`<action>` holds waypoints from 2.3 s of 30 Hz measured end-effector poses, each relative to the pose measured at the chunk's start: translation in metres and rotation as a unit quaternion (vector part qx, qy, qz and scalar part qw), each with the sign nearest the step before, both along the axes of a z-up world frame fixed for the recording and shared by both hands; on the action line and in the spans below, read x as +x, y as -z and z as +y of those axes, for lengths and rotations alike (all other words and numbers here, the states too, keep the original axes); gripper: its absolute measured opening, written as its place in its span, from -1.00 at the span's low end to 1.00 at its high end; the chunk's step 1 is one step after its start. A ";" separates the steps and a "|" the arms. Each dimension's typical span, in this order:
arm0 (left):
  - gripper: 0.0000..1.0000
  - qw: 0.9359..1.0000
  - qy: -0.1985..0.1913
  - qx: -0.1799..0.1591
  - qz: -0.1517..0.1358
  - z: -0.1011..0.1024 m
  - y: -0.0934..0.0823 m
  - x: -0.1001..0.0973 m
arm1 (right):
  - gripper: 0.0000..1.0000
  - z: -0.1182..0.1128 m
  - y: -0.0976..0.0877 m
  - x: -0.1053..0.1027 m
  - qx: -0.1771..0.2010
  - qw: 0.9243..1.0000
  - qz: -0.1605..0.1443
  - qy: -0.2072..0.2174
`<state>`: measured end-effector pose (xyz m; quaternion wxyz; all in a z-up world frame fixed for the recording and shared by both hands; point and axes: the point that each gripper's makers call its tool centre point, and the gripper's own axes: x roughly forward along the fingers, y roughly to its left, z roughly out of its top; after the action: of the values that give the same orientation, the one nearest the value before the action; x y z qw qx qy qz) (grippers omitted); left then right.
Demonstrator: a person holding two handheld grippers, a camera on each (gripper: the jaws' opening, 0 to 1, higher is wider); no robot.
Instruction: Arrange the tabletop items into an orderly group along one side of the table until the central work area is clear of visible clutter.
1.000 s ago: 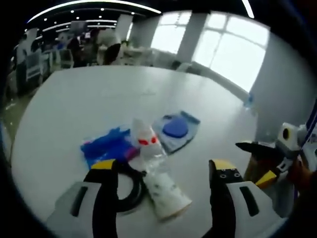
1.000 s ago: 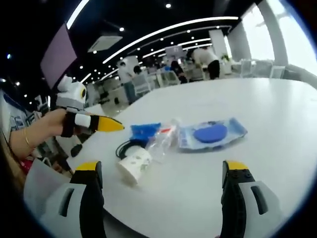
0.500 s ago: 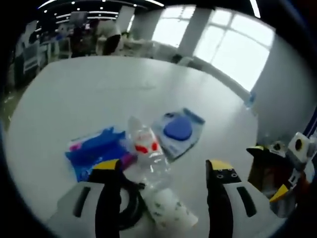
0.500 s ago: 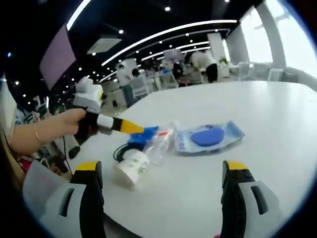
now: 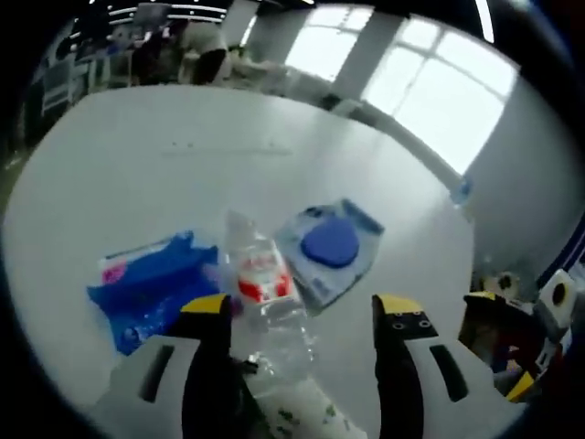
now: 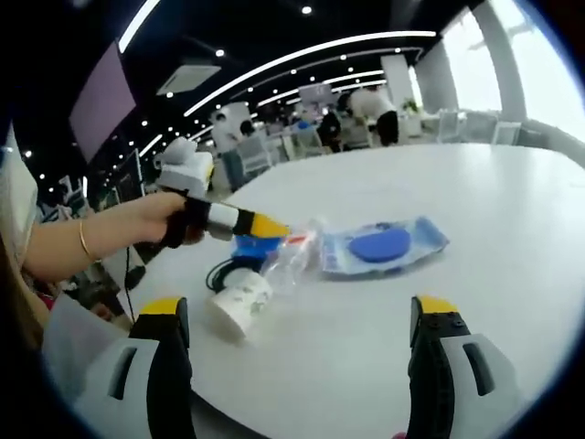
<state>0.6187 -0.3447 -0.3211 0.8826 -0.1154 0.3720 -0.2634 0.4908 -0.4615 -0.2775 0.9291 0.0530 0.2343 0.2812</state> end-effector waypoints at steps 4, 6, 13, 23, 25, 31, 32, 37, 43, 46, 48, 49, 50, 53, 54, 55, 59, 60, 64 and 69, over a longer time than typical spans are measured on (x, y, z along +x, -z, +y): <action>0.08 1.000 -0.009 -0.009 0.018 -0.006 0.007 0.006 | 0.99 -0.002 0.001 0.002 -0.003 1.000 -0.001 0.004; 0.04 1.000 -0.016 -0.011 0.022 -0.008 0.009 0.010 | 0.99 -0.003 0.001 0.002 -0.005 1.000 -0.002 0.006; -0.03 0.998 -0.028 0.008 0.061 -0.003 0.025 0.022 | 0.99 -0.005 0.001 0.004 -0.010 1.000 -0.006 0.006; -0.03 0.995 -0.035 0.048 0.085 -0.006 0.036 0.028 | 0.99 -0.002 0.002 0.003 -0.005 1.000 -0.001 0.001; -0.04 0.993 -0.036 0.062 0.095 -0.005 0.039 0.028 | 0.99 -0.002 0.002 0.002 -0.003 1.000 -0.002 0.000; -0.11 0.989 -0.037 0.092 0.106 -0.003 0.043 0.036 | 0.99 0.001 -0.002 0.001 0.000 1.000 -0.009 -0.002; -0.12 0.989 -0.036 0.095 0.109 -0.002 0.044 0.036 | 0.99 0.001 -0.001 0.000 -0.001 1.000 -0.008 -0.003; -0.16 0.984 -0.029 0.113 0.133 -0.001 0.050 0.038 | 0.89 0.002 -0.003 -0.001 0.004 1.000 -0.007 -0.008; -0.19 0.976 -0.007 0.150 0.160 -0.002 0.058 0.032 | 0.91 -0.001 -0.004 0.001 0.002 1.000 -0.012 -0.001; -0.22 0.974 -0.018 0.149 0.172 0.000 0.059 0.035 | 0.91 0.000 -0.005 0.001 0.001 1.000 -0.014 -0.002; -0.23 0.972 -0.026 0.151 0.180 0.000 0.059 0.036 | 0.92 0.000 -0.004 0.001 -0.004 1.000 -0.016 -0.005; -0.22 0.971 -0.019 0.157 0.181 -0.001 0.060 0.036 | 0.92 0.001 -0.003 0.000 -0.006 1.000 -0.013 -0.007; -0.22 0.970 -0.022 0.159 0.184 -0.001 0.060 0.037 | 0.92 0.001 -0.003 0.000 -0.006 1.000 -0.012 -0.008; -0.23 0.963 -0.048 0.159 0.211 0.000 0.063 0.037 | 0.92 0.003 -0.004 -0.001 -0.005 1.000 -0.013 -0.012; -0.24 0.960 -0.050 0.161 0.224 0.000 0.065 0.037 | 0.92 0.004 -0.004 -0.001 -0.006 1.000 -0.014 -0.014; -0.23 0.959 -0.047 0.164 0.225 -0.001 0.066 0.038 | 0.92 0.004 -0.004 -0.001 -0.006 1.000 -0.014 -0.015; -0.24 0.948 -0.069 0.159 0.265 0.000 0.071 0.035 | 0.93 0.007 -0.002 -0.003 -0.021 0.999 -0.017 -0.020; -0.24 0.948 -0.068 0.158 0.269 0.001 0.072 0.036 | 0.93 0.007 -0.002 -0.003 -0.024 0.999 -0.018 -0.021; -0.25 0.944 -0.083 0.154 0.279 0.002 0.071 0.037 | 0.94 0.009 0.001 -0.004 -0.048 0.998 -0.023 -0.031; -0.26 0.945 -0.089 0.152 0.276 0.001 0.070 0.035 | 0.92 0.010 -0.003 -0.003 -0.036 0.999 -0.026 -0.031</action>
<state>0.6542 -0.3440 -0.3914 0.7722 -0.0808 0.6248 -0.0820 0.4875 -0.4520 -0.2744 0.9269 0.0046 0.2212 0.3030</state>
